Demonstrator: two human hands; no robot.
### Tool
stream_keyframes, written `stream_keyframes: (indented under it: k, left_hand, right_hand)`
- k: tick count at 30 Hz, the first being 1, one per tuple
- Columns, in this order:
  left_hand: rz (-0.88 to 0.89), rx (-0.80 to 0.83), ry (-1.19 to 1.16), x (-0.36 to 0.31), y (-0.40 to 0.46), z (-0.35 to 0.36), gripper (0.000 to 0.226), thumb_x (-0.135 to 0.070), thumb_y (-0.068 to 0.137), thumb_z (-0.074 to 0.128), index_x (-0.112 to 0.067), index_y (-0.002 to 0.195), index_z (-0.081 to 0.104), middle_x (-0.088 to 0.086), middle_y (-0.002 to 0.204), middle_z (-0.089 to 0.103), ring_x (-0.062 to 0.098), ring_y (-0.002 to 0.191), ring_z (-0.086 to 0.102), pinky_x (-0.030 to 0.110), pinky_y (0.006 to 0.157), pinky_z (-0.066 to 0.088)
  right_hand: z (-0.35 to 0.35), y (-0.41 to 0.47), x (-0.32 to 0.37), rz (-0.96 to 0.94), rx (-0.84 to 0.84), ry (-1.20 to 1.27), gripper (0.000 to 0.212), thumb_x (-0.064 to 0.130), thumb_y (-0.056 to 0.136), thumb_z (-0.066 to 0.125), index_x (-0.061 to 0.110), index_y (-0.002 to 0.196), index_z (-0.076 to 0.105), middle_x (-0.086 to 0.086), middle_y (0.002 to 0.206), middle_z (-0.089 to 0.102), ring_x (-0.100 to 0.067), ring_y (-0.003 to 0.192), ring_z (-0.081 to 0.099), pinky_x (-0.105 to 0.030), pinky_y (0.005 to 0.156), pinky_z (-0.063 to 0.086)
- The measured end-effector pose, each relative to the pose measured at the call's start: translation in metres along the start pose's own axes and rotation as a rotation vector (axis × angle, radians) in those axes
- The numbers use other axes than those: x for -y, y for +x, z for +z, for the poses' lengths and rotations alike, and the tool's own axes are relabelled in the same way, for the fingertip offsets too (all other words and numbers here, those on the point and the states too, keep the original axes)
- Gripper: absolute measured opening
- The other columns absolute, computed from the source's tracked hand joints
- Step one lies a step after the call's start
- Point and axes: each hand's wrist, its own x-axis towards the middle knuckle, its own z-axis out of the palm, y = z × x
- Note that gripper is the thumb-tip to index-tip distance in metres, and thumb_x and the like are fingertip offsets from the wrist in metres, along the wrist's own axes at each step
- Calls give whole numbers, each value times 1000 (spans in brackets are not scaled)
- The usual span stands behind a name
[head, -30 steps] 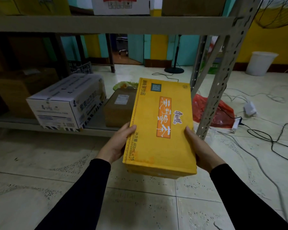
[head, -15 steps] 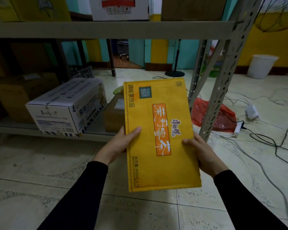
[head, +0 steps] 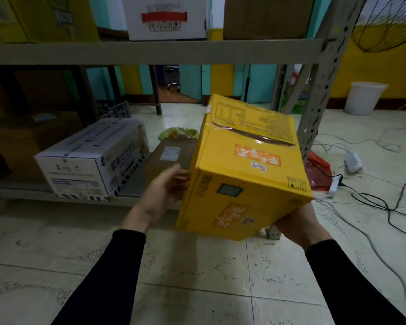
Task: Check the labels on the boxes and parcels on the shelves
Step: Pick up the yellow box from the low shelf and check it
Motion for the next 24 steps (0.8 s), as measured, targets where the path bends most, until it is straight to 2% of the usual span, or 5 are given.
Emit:
stream_keyframes:
  k: [2, 6, 8, 13, 24]
  left_hand:
    - [-100, 1, -85, -2, 1, 0, 78, -83, 81, 37, -24, 123, 64, 10, 115, 66, 32, 112, 61, 55, 104, 42]
    - [-166, 79, -184, 3, -3, 5, 67, -74, 79, 43, -33, 129, 59, 9, 123, 70, 34, 113, 67, 56, 98, 49]
    - [-185, 59, -162, 7, -5, 6, 56, -60, 78, 56, -29, 125, 58, 9, 115, 74, 31, 106, 70, 51, 93, 53]
    - [-162, 31, -37, 18, -4, 6, 69, -51, 75, 74, -24, 135, 54, 5, 115, 73, 26, 106, 70, 46, 96, 53]
    - [-72, 103, 51, 15, -4, 12, 63, -45, 76, 71, -38, 136, 53, -1, 125, 69, 24, 110, 68, 48, 98, 53]
  right_hand:
    - [-4, -4, -2, -29, 47, -110, 28, 34, 105, 45, 23, 117, 68, -9, 115, 73, -36, 116, 63, -45, 84, 61]
    - [-1, -11, -2, 38, 247, -331, 54, 63, 80, 64, 22, 115, 65, -3, 101, 77, -17, 93, 74, -26, 70, 59]
    - [-1, -10, 0, 76, 194, -278, 42, 51, 95, 45, 18, 110, 66, -5, 95, 77, -17, 84, 75, -33, 70, 59]
    - [-1, -3, 5, 207, 134, -217, 83, 77, 84, 25, 17, 125, 66, -16, 117, 73, -34, 105, 71, -52, 92, 54]
    - [0, -2, -8, 154, 107, -213, 46, 54, 83, 53, 25, 117, 63, -7, 100, 78, -28, 86, 77, -40, 63, 63]
